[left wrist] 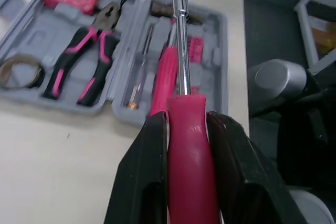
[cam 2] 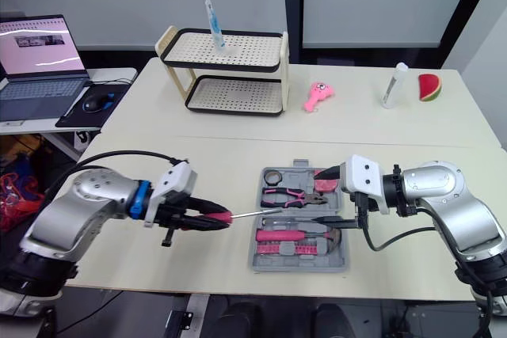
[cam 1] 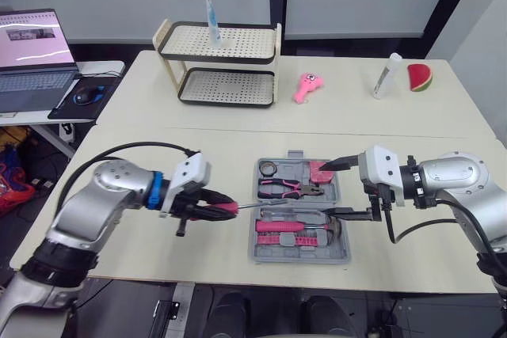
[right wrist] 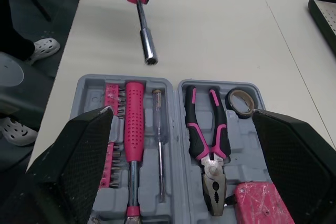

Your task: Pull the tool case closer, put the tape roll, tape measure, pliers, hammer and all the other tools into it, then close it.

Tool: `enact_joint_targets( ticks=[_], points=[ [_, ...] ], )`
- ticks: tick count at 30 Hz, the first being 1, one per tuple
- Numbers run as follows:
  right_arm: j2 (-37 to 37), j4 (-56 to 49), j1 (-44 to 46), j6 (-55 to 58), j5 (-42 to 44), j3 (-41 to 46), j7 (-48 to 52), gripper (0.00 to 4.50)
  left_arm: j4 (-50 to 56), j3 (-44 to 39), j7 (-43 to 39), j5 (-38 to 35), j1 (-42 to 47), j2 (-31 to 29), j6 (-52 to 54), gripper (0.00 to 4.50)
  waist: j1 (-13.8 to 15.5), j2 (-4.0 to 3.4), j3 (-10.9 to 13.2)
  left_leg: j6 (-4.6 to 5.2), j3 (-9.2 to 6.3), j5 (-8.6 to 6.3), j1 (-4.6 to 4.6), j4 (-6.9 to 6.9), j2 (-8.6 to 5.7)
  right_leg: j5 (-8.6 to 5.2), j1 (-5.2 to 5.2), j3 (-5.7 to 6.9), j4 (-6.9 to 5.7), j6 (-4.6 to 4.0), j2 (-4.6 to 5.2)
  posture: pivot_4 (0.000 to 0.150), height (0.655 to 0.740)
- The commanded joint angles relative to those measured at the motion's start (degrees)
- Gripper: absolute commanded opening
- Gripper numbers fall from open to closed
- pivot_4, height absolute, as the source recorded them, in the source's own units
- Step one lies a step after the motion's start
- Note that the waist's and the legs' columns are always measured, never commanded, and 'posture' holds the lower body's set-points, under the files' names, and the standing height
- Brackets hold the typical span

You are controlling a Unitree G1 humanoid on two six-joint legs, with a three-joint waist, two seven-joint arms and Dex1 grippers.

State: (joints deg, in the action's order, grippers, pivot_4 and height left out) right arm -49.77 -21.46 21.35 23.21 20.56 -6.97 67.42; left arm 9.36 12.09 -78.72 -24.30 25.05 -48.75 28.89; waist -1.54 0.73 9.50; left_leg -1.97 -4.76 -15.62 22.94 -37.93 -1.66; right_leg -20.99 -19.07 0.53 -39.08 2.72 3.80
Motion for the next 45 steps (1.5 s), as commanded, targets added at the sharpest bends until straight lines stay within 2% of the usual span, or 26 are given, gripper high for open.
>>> enact_joint_targets(
  ticks=[1, 5, 11, 24, 45],
  points=[
    [-2.0, -3.2, -0.7, 1.7, 2.1, 2.6, 0.5, 4.50, 1.0, 3.0, -0.9, 0.6, 2.9, 2.4, 1.0, 0.77, -0.2, 0.00, 0.0, 0.00, 0.02, 0.00, 0.01, 0.00, 0.00, 0.00, 0.00, -0.01, 0.00, 0.00, 0.00, 0.150, 0.7400],
    [-3.1, -5.3, -1.6, 3.6, 3.4, 3.3, 0.2, 4.50, 1.4, 6.7, -0.3, 1.6, 3.2, 5.9, 1.4, 0.77, -0.3, 0.00, 0.0, 0.00, 0.04, 0.00, 0.00, -0.01, 0.04, 0.00, 0.01, -0.04, 0.00, 0.00, -0.04, 0.150, 0.7400],
    [-5.1, -8.6, -3.8, 6.4, 5.1, 4.1, 0.0, 4.50, -1.1, 12.4, 2.5, 8.0, 3.8, 10.2, -0.9, 0.77, -0.1, 0.01, 0.0, 0.00, 0.03, 0.00, 0.03, -0.05, 0.03, 0.00, 0.03, -0.03, 0.01, 0.00, -0.04, 0.150, 0.7400],
    [-8.1, -11.7, -11.4, 3.5, 1.3, 3.3, -0.5, 4.50, -3.3, 19.7, 10.0, 15.7, 3.0, 18.8, 1.4, 0.77, 0.1, 0.04, 0.0, 0.01, 0.04, 0.00, 0.03, -0.08, 0.01, 0.00, 0.06, -0.01, 0.01, 0.01, -0.03, 0.150, 0.7400],
    [-8.7, -13.5, -13.7, 3.5, 0.3, 2.3, -0.7, 4.50, -0.8, 22.7, 13.8, 18.8, 0.1, 20.4, 4.9, 0.77, 0.1, 0.04, 0.0, 0.00, 0.04, 0.01, 0.02, -0.08, 0.01, 0.00, 0.08, -0.01, 0.01, 0.01, -0.03, 0.150, 0.7400]
  ],
)
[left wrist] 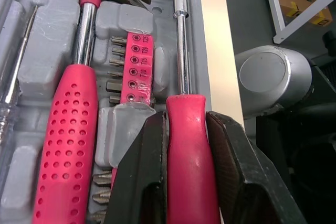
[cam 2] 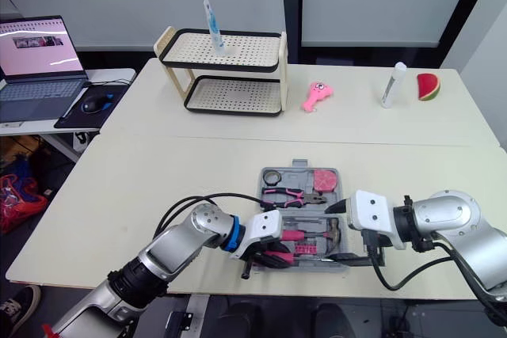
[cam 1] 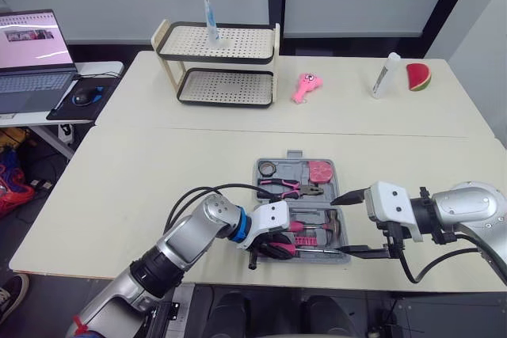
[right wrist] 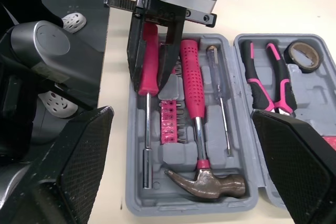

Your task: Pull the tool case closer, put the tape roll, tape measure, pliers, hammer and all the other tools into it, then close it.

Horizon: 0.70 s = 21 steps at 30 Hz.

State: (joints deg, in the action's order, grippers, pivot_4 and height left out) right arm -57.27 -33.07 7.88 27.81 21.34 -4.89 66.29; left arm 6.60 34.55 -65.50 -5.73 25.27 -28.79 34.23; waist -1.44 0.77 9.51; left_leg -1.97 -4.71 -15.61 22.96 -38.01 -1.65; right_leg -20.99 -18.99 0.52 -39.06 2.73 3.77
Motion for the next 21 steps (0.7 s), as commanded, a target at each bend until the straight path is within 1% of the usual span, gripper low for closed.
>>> enact_joint_targets(
  ticks=[1, 20, 21],
  points=[
    [-1.3, -1.9, -0.2, -1.2, -0.7, 0.2, 0.5, 4.50, 2.1, 0.4, 0.7, 0.3, -0.1, 0.5, -0.4, 0.77, 0.0, 0.00, 0.0, 0.00, 0.00, 0.00, 0.00, 0.00, 0.00, 0.00, 0.00, 0.00, 0.00, 0.00, 0.00, 0.150, 0.7400],
    [-1.2, -1.7, 1.6, 0.0, -0.7, -0.4, 0.3, 4.50, 1.2, 2.6, 0.0, 1.4, 1.9, 1.3, 0.4, 0.77, 0.0, 0.00, 0.0, 0.00, 0.00, 0.00, -0.01, -0.02, 0.00, 0.00, 0.02, 0.01, 0.00, 0.00, 0.00, 0.150, 0.7400],
    [-1.2, -1.7, 1.6, 0.0, -0.7, -0.4, 0.2, 4.50, 1.2, 2.7, 0.0, 1.4, 1.9, 1.2, 0.4, 1.12, 0.0, 0.00, 0.0, 0.00, 0.00, 0.00, -0.01, -0.02, 0.00, 0.00, 0.02, 0.01, 0.00, 0.00, 0.00, 0.150, 0.7400]
  ],
)
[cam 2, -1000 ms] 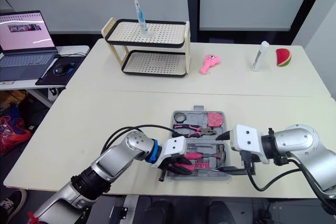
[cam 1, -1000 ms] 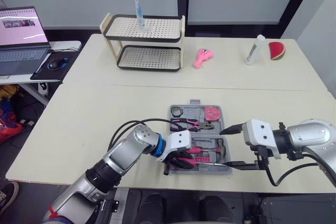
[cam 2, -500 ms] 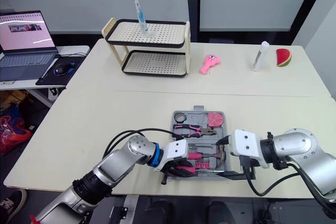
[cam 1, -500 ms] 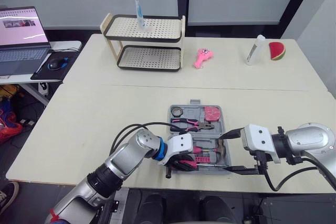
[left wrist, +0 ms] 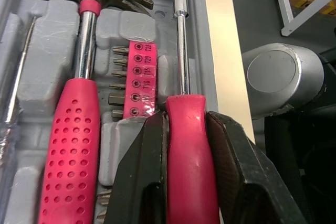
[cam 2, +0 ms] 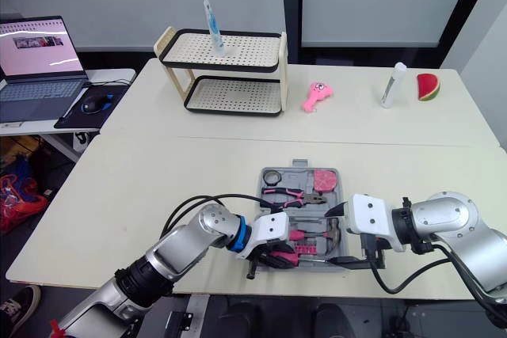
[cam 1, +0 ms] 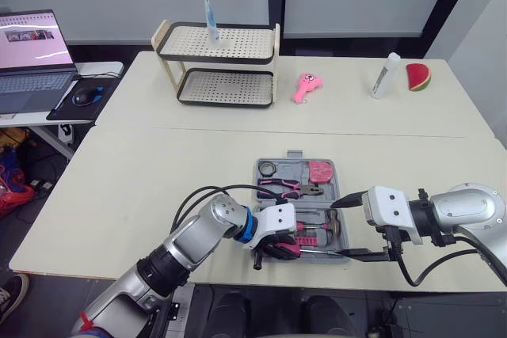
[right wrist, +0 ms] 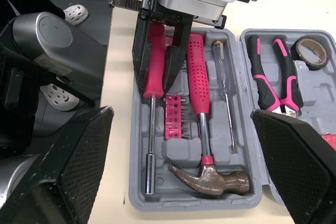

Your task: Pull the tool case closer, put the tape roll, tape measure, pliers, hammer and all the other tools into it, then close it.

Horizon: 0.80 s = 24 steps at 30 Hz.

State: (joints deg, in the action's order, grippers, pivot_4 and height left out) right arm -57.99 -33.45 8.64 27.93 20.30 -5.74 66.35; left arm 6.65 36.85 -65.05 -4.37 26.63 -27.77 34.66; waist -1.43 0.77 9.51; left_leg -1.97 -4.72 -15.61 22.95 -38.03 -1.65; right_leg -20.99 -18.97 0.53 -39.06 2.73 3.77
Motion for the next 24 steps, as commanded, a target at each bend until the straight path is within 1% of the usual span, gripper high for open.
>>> enact_joint_targets(
  ticks=[1, 2, 7, 11, 15, 18, 20, 24],
  points=[
    [-0.4, -1.3, 0.9, -0.1, 0.4, 0.4, 0.2, 4.50, 1.1, 0.4, -0.5, 0.1, 0.6, 0.2, 0.0, 1.50, 0.0, 0.00, 0.0, 0.00, 0.00, 0.00, 0.00, 0.00, 0.00, 0.00, 0.00, 0.00, 0.00, 0.00, 0.00, 0.150, 0.7400],
    [-0.4, -1.3, 0.9, -0.1, 0.4, 0.4, 0.2, 4.50, 1.2, 0.3, -0.4, 0.2, 0.6, 0.2, -0.3, 1.71, 0.0, 0.00, 0.0, 0.00, 0.00, 0.00, 0.00, 0.00, 0.00, 0.00, 0.00, 0.01, 0.00, 0.00, 0.00, 0.150, 0.7400],
    [-0.3, -1.2, 0.9, -0.3, 0.4, 0.5, 0.1, 4.50, 2.2, -0.7, -0.3, 0.4, 0.4, -0.2, -2.3, 3.14, 0.0, 0.00, 0.0, 0.00, -0.01, 0.00, -0.02, 0.00, 0.00, 0.00, 0.03, 0.00, 0.00, 0.00, 0.00, 0.150, 0.7400],
    [-0.3, -0.9, 0.8, -0.5, 0.3, 0.7, 0.1, 4.50, 3.1, -2.0, -2.2, -0.3, 0.2, -1.9, -8.1, 3.14, 0.0, 0.00, 0.0, 0.00, 0.00, 0.00, -0.02, -0.01, 0.00, 0.00, 0.03, 0.00, 0.00, 0.00, 0.00, 0.150, 0.7400],
    [-0.3, -0.7, 0.5, -0.7, 0.3, 0.9, 0.1, 4.50, 2.2, -3.8, -4.0, -1.9, 0.6, -2.2, -12.8, 3.14, 0.0, 0.00, 0.0, 0.00, -0.01, 0.00, -0.02, -0.01, 0.00, 0.00, 0.04, 0.01, 0.01, 0.00, 0.01, 0.150, 0.7400],
    [-0.4, -0.3, 0.3, -1.0, 0.1, 0.9, 0.2, 4.50, 0.0, -4.4, -4.8, -1.9, 1.0, -1.5, -14.9, 2.54, 0.0, 0.00, 0.0, 0.00, 0.00, 0.00, -0.03, -0.02, 0.00, 0.00, 0.04, 0.02, 0.01, 0.00, 0.02, 0.150, 0.7400],
    [-0.4, 0.0, 0.2, -1.2, 0.0, 0.9, 0.2, 4.50, -1.2, -4.1, -5.2, -1.6, 1.4, -1.0, -15.9, 1.97, 0.0, 0.00, 0.0, 0.00, 0.00, 0.00, -0.03, -0.02, 0.00, 0.00, 0.06, 0.04, 0.01, 0.00, 0.02, 0.150, 0.7400],
    [-0.6, 0.1, 0.0, -1.3, -0.1, 1.0, 0.3, 4.50, -3.4, -3.0, -4.8, 0.3, 1.9, -0.1, -17.0, 0.69, 0.0, 0.00, 0.0, 0.00, 0.00, 0.00, -0.04, -0.03, -0.01, 0.00, 0.07, 0.05, 0.01, 0.00, 0.02, 0.150, 0.7400]
  ],
)
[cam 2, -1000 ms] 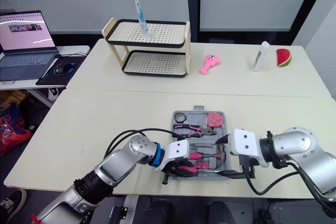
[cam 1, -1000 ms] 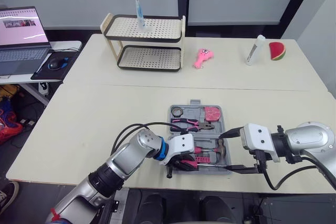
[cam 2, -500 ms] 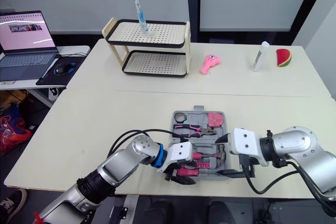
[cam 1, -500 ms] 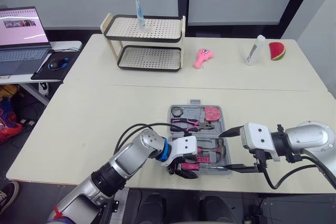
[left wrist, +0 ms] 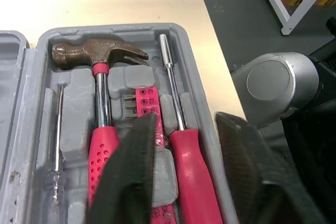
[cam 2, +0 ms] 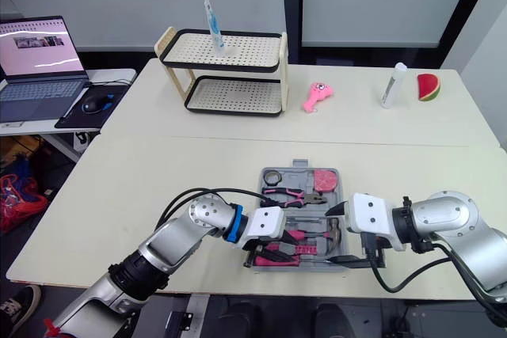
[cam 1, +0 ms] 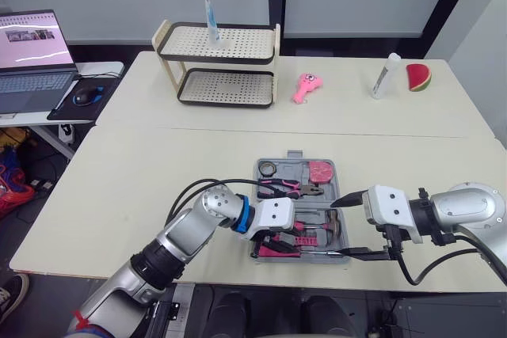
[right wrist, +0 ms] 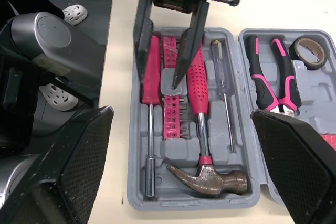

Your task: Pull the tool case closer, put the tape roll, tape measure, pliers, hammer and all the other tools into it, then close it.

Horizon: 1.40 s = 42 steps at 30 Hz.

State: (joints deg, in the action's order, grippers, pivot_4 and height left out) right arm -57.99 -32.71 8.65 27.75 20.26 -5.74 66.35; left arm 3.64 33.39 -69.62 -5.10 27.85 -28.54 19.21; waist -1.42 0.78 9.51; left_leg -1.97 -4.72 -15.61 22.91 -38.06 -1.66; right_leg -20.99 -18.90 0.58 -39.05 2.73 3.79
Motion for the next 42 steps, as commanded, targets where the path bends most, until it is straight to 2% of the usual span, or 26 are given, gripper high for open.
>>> enact_joint_targets(
  ticks=[1, 2, 20, 26, 29, 32, 35, 37, 42],
  points=[
    [-0.7, -0.6, -0.1, -1.2, 0.0, 1.1, 0.3, 4.50, -0.7, 0.8, -0.2, 1.4, 0.6, 0.7, -1.4, 0.36, 0.0, 0.00, 0.0, 0.00, 0.00, 0.00, 0.00, 0.00, 0.00, 0.00, 0.00, 0.00, 0.00, 0.00, 0.00, 0.150, 0.7400],
    [-0.7, -0.6, -0.3, -1.3, 0.0, 1.2, 0.4, 4.50, -1.0, 1.0, 0.0, 2.0, 0.6, 0.7, -1.4, 0.03, 0.0, 0.00, 0.0, 0.00, 0.00, 0.00, 0.00, 0.00, 0.00, 0.00, 0.00, 0.00, 0.00, 0.00, 0.00, 0.150, 0.7400],
    [-0.2, 1.6, -0.9, -3.1, -1.6, 0.5, 0.3, 4.50, -4.8, 3.8, -0.1, 6.0, -0.7, 1.9, -1.6, 0.03, 0.0, 0.00, 0.0, 0.00, -0.03, 0.00, -0.09, 0.00, 0.00, 0.00, 0.14, 0.03, 0.04, 0.00, 0.00, 0.150, 0.7400],
    [0.1, 5.2, -0.1, -4.6, -3.2, 0.2, 0.0, 4.50, -2.1, -1.9, -0.4, 1.6, -0.5, 1.4, -2.8, 0.03, 0.0, 0.00, 0.0, 0.00, -0.03, 0.00, -0.10, -0.01, 0.00, 0.00, 0.15, 0.03, 0.05, 0.00, 0.00, 0.150, 0.7400],
    [0.7, 9.6, 1.8, -6.6, -7.2, -0.9, -1.8, 4.50, -0.6, -6.7, -0.1, -1.1, 0.2, -0.5, -2.1, 0.03, -0.2, 0.00, 0.0, 0.00, -0.04, 0.00, -0.11, -0.01, 0.02, 0.00, 0.14, 0.03, 0.03, 0.00, 0.00, 0.150, 0.7400],
    [1.6, 16.1, 5.0, -8.8, -12.9, -2.9, -4.7, 3.89, -1.0, -11.2, 0.1, -1.7, 0.8, -4.2, -2.6, 0.00, -0.3, -0.01, 0.0, -0.01, -0.04, 0.00, -0.13, 0.00, 0.02, 0.00, 0.14, 0.02, 0.02, 0.00, -0.01, 0.150, 0.7400],
    [2.1, 22.1, 7.6, -12.3, -17.8, -5.8, -5.2, 2.84, -3.6, -13.7, 0.1, -0.9, 1.0, -7.4, -4.4, 0.00, -0.3, -0.02, 0.0, -0.01, -0.02, 0.01, -0.14, 0.01, 0.02, 0.00, 0.11, 0.01, 0.02, 0.00, -0.01, 0.150, 0.7400],
    [2.4, 25.0, 9.0, -14.1, -20.6, -8.0, -4.7, 2.30, -6.7, -14.8, 0.2, -0.2, 0.9, -9.1, -6.2, 0.00, -0.3, -0.02, 0.0, -0.01, -0.01, 0.01, -0.13, 0.01, 0.01, 0.00, 0.09, 0.01, 0.02, 0.00, 0.00, 0.150, 0.7400],
    [4.4, 30.4, 12.9, -15.5, -25.5, -12.3, -3.8, 1.45, -14.3, -14.0, -0.2, 3.0, 1.7, -10.9, -10.9, 0.00, -0.3, -0.02, 0.0, -0.01, 0.00, 0.01, -0.12, 0.01, 0.00, 0.00, 0.04, 0.01, 0.00, 0.00, 0.01, 0.150, 0.7400]
  ],
)
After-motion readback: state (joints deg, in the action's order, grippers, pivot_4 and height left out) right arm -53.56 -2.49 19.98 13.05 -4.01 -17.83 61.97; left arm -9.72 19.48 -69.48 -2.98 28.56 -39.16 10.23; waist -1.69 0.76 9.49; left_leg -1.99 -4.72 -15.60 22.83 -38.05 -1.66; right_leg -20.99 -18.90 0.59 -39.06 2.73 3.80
